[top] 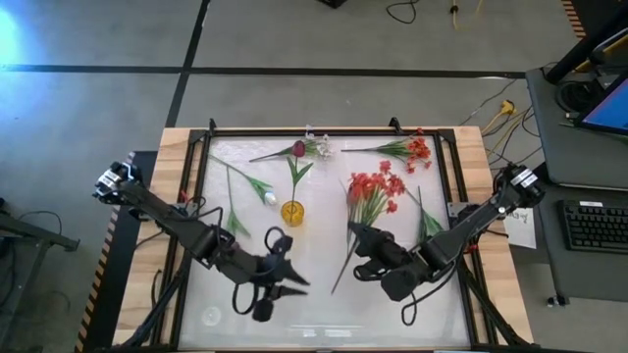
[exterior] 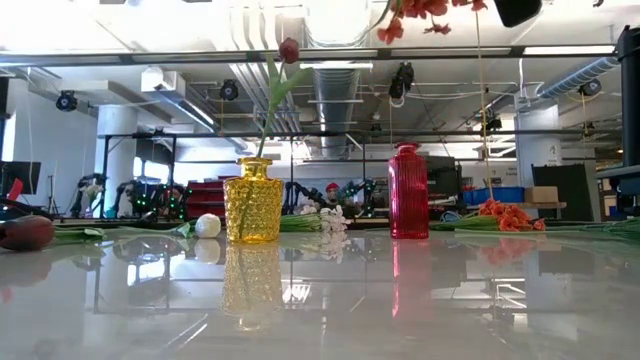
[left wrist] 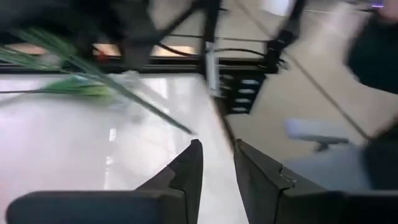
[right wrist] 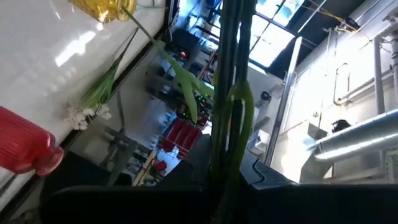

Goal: Sort flowers into vase by color
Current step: Put the left orange flowers into the yellow flower vase

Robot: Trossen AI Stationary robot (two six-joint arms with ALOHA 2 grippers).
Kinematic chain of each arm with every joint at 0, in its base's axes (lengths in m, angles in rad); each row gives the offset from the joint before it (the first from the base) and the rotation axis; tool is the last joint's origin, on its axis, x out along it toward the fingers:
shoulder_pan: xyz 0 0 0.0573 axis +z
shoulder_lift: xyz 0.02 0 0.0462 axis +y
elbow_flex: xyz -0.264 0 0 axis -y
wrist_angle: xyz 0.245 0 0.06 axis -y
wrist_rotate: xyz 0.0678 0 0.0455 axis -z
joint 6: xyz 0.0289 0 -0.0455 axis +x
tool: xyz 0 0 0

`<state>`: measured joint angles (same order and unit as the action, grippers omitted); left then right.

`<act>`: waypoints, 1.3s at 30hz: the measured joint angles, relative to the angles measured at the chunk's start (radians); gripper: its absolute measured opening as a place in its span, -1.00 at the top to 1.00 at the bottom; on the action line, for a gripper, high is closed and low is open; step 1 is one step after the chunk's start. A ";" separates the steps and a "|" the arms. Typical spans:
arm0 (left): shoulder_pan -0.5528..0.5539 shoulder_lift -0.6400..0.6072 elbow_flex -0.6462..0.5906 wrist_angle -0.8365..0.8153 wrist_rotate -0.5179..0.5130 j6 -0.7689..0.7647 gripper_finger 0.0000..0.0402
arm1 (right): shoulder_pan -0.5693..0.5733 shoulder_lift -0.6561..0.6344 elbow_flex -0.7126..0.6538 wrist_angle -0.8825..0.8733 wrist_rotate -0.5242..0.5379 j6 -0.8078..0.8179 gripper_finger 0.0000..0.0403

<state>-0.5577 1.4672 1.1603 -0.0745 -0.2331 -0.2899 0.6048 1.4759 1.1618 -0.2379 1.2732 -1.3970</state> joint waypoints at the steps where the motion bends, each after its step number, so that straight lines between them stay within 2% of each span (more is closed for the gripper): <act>1: 0.003 0.000 -0.028 0.037 0.010 0.002 0.64 | 0.000 -0.002 0.000 0.001 0.000 0.001 0.94; 4: 0.035 0.000 -0.137 0.201 0.051 -0.014 0.71 | 0.000 0.000 0.000 0.002 -0.008 0.003 0.94; 8: 0.095 0.019 -0.323 0.624 0.244 -0.116 0.82 | 0.000 0.018 0.000 0.002 -0.026 -0.051 0.94; 10: 0.115 0.029 -0.394 0.777 0.248 -0.199 0.86 | 0.000 0.021 -0.001 0.003 -0.047 -0.061 0.94; 13: 0.136 0.035 -0.460 0.888 0.191 -0.297 0.87 | -0.001 0.024 -0.001 0.012 -0.068 -0.127 0.94; 16: 0.137 0.048 -0.476 0.924 0.157 -0.316 0.82 | -0.001 0.025 -0.001 0.012 -0.109 -0.235 0.94; 19: 0.138 0.069 -0.455 0.939 0.144 -0.321 0.68 | -0.003 0.025 -0.001 0.036 -0.155 -0.298 0.94; 25: 0.144 0.167 -0.365 0.908 0.139 -0.313 0.25 | -0.008 0.031 -0.001 0.142 -0.158 -0.352 0.94; 29: 0.166 0.251 -0.299 0.901 0.141 -0.293 -0.04 | -0.010 0.031 -0.001 0.150 -0.157 -0.351 0.94; 34: 0.194 0.311 -0.228 0.904 0.243 -0.254 -0.22 | -0.010 0.031 -0.001 0.147 -0.157 -0.351 0.94; 37: 0.205 0.330 -0.193 0.902 0.303 -0.231 -0.24 | -0.010 0.031 -0.001 0.147 -0.158 -0.348 0.94; 39: 0.215 0.339 -0.174 0.899 0.307 -0.223 -0.24 | -0.010 0.031 -0.001 0.148 -0.158 -0.347 0.94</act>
<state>-0.3426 1.8060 0.9866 0.8250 0.0735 -0.5129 0.5949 1.5074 1.1606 -0.0903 1.1156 -1.7442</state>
